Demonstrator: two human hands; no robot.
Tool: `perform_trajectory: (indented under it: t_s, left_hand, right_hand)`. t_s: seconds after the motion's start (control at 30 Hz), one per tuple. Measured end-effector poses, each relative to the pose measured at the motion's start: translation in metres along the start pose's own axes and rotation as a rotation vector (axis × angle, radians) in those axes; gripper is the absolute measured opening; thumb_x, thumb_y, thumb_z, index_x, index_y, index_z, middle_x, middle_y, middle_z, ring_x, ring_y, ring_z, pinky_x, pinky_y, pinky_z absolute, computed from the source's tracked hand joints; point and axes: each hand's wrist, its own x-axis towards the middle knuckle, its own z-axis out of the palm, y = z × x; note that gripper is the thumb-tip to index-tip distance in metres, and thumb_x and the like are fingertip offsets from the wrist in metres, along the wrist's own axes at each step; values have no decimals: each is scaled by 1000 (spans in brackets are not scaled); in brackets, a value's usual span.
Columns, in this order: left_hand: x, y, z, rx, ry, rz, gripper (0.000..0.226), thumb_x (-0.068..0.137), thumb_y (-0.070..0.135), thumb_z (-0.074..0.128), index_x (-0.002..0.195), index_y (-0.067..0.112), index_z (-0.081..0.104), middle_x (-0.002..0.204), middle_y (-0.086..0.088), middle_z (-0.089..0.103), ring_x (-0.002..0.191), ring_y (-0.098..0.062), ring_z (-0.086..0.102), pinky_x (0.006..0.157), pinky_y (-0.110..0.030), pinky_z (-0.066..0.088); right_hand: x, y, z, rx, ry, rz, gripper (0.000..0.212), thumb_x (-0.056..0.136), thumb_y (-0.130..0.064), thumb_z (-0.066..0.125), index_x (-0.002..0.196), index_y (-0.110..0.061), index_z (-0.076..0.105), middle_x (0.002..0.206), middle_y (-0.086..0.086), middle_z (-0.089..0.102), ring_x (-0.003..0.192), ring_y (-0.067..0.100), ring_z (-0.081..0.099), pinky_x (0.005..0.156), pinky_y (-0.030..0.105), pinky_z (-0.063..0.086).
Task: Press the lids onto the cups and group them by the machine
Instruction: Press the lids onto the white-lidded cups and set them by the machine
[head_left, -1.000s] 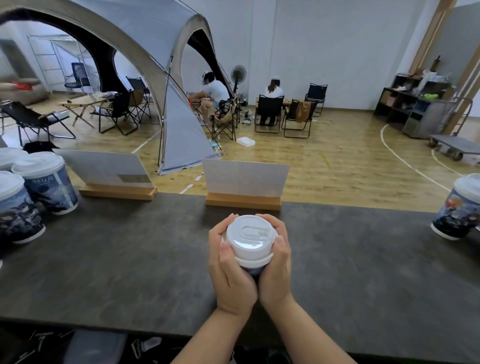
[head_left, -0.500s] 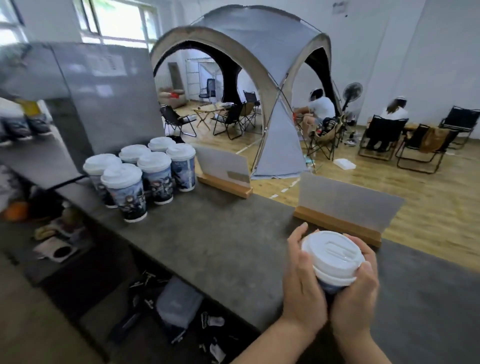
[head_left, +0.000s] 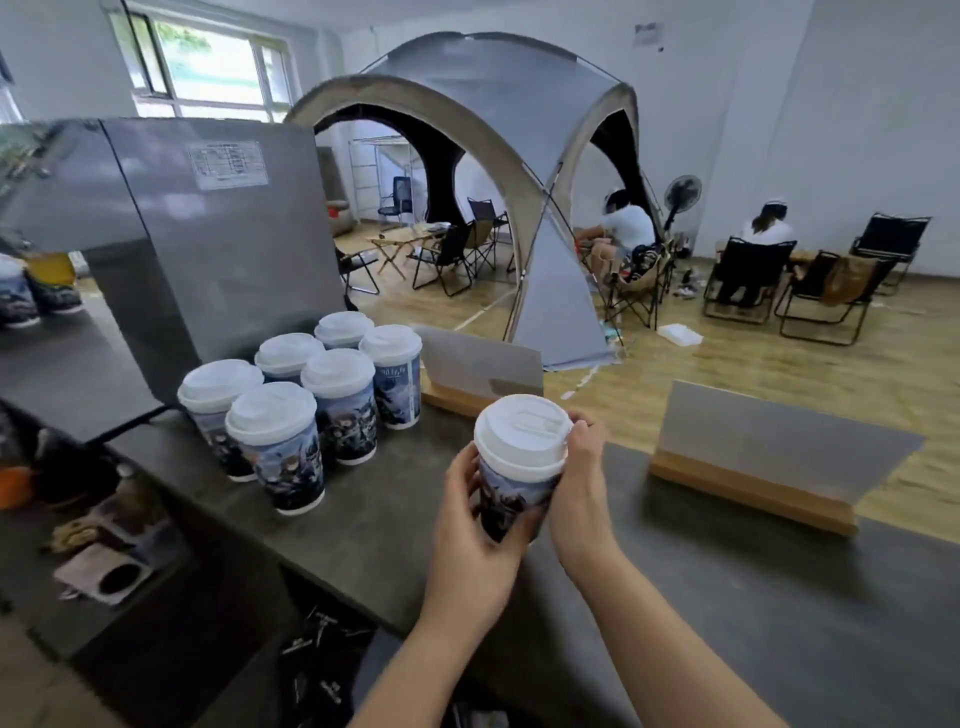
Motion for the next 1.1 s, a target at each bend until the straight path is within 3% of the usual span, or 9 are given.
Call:
perform_trajectory:
  t_s: [0.13,0.2,0.3,0.37,0.5,0.73,0.93,1.1]
  left_hand:
    - [63,-22,-41,-12,12,-10,69,77,3,80,123,40,44,125,27,55,114,13,56,94,-13,47]
    - [90,-38,-55,-7,-6,-30,71,79,5,80,128,39,44,130,27,54,118,9,55,101,-22,47]
    - [121,-61,-66,1,-23,-68,75,77,16,82,139,30,41,138,14,55,127,-4,53,109,-41,45]
    - [135,-73,-67,18,-31,-84,80,76,23,82,143,26,39,141,7,55,130,-7,52,110,-44,43]
    - [153,-89,-64,41,-52,-110,91,69,47,79,146,28,34,145,5,51,134,-7,48,111,-44,42]
    - [169,-102,-63,61,-99,-112,85,79,18,81,148,19,33,148,0,48,136,-11,45,113,-40,39]
    - [174,-106,-62,104,-91,-99,83,79,15,81,146,21,34,148,0,47,137,-10,44,114,-36,38]
    - [169,-101,-68,66,-113,-126,80,81,15,79,148,19,35,147,4,48,136,-8,44,114,-31,37]
  right_hand:
    - [28,23,42,-60,-108,10,61,84,-60,43,132,-23,50,125,-11,62,113,-2,58,93,23,48]
    - [42,37,56,-107,-128,42,52,93,-49,50,141,-29,44,128,-18,59,119,-2,54,100,28,46]
    - [59,55,72,-111,-43,60,34,98,-35,51,132,-30,46,123,-6,59,115,7,57,97,29,47]
    - [68,64,81,-110,4,65,22,99,-29,51,121,-31,49,119,-4,60,111,10,58,95,28,49]
    - [79,80,89,-102,68,53,25,99,-23,50,124,-24,50,120,-3,62,109,2,61,92,24,51]
    - [91,96,92,-154,114,52,22,99,-22,50,119,-30,52,124,-1,61,116,10,59,97,30,50]
    - [94,100,95,-154,134,44,22,100,-19,49,120,-26,52,126,-1,60,115,4,59,93,20,50]
    - [88,96,93,-174,156,41,20,99,-23,52,118,-30,53,122,0,61,114,10,59,96,28,50]
